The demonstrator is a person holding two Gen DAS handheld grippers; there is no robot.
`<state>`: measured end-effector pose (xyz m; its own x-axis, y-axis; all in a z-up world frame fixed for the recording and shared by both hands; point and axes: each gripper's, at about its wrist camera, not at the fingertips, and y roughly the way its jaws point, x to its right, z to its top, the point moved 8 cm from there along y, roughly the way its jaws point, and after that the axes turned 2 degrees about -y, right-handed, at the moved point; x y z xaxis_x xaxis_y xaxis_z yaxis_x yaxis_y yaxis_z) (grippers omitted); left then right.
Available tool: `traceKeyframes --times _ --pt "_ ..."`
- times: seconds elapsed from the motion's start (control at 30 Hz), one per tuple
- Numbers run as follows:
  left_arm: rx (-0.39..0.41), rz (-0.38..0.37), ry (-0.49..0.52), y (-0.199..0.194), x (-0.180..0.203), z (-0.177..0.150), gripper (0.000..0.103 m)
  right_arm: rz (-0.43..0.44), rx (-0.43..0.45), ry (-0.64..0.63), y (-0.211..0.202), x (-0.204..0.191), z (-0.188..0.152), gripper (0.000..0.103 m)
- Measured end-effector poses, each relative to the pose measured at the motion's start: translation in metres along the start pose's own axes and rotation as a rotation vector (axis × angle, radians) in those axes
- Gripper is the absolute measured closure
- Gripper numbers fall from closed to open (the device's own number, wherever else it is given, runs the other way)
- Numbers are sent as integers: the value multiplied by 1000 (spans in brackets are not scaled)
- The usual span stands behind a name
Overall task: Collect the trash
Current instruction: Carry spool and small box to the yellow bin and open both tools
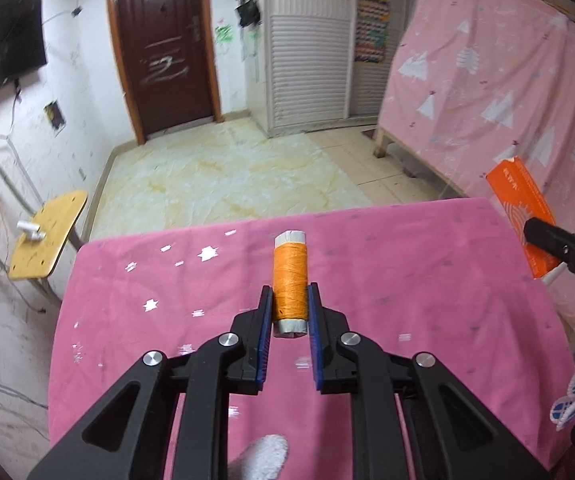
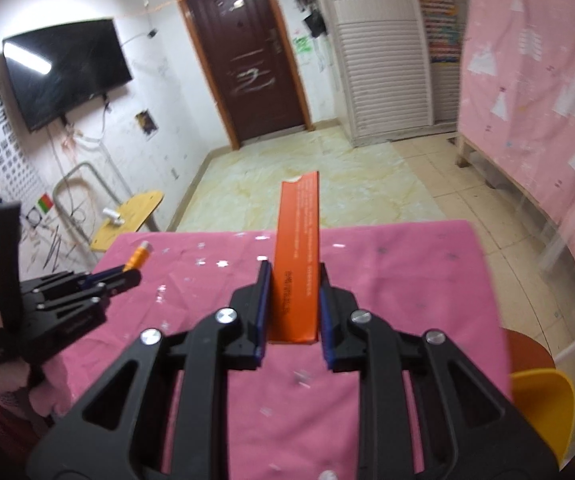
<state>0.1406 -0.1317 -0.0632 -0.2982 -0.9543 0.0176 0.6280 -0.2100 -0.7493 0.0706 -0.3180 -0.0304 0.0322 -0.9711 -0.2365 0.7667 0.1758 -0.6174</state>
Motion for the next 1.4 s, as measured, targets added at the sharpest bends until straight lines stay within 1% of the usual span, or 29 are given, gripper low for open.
traceKeyframes --times 0.1,0.23,0.3,0.4,0.53,0.57,0.73,0.9,1.07,1.1,1.13,1.2,1.33,1.37,1.4 --pt "20 -21 42 -11 40 3 94 -28 24 30 -20 27 -9 83" --pt "36 -47 94 -20 91 2 94 -93 53 85 -51 77 -28 83" --pt "41 -60 119 -24 116 0 94 -116 58 108 -62 95 -37 83" --pt "37 -88 161 -26 160 -6 94 -174 61 149 -79 131 -57 83" --pt "30 -121 209 -25 205 -13 94 -219 58 203 -96 169 -80 83" --pt "29 -126 216 -25 212 -15 94 -238 56 219 -102 182 -89 83" --pt "16 -162 276 -25 263 -27 94 -288 51 269 -115 217 -115 83" --pt "8 -190 328 -30 304 -41 94 -314 39 303 -117 239 -133 83" --pt "0 -213 363 -31 332 -47 94 -316 13 328 -115 256 -148 82" --pt "-5 -223 366 -31 337 -49 94 -317 11 335 -115 258 -151 76" --pt "-15 -239 367 -31 342 -50 94 -319 11 338 -115 260 -152 66" --pt "-25 -265 366 -32 349 -51 94 -320 16 352 -118 262 -155 57" --pt "-34 -330 354 -32 367 -53 94 -328 31 366 -125 271 -157 56" --pt "-39 -353 349 -33 370 -53 94 -330 37 373 -128 272 -158 56" --pt "-50 -398 340 -34 377 -54 94 -332 43 380 -131 273 -158 56"
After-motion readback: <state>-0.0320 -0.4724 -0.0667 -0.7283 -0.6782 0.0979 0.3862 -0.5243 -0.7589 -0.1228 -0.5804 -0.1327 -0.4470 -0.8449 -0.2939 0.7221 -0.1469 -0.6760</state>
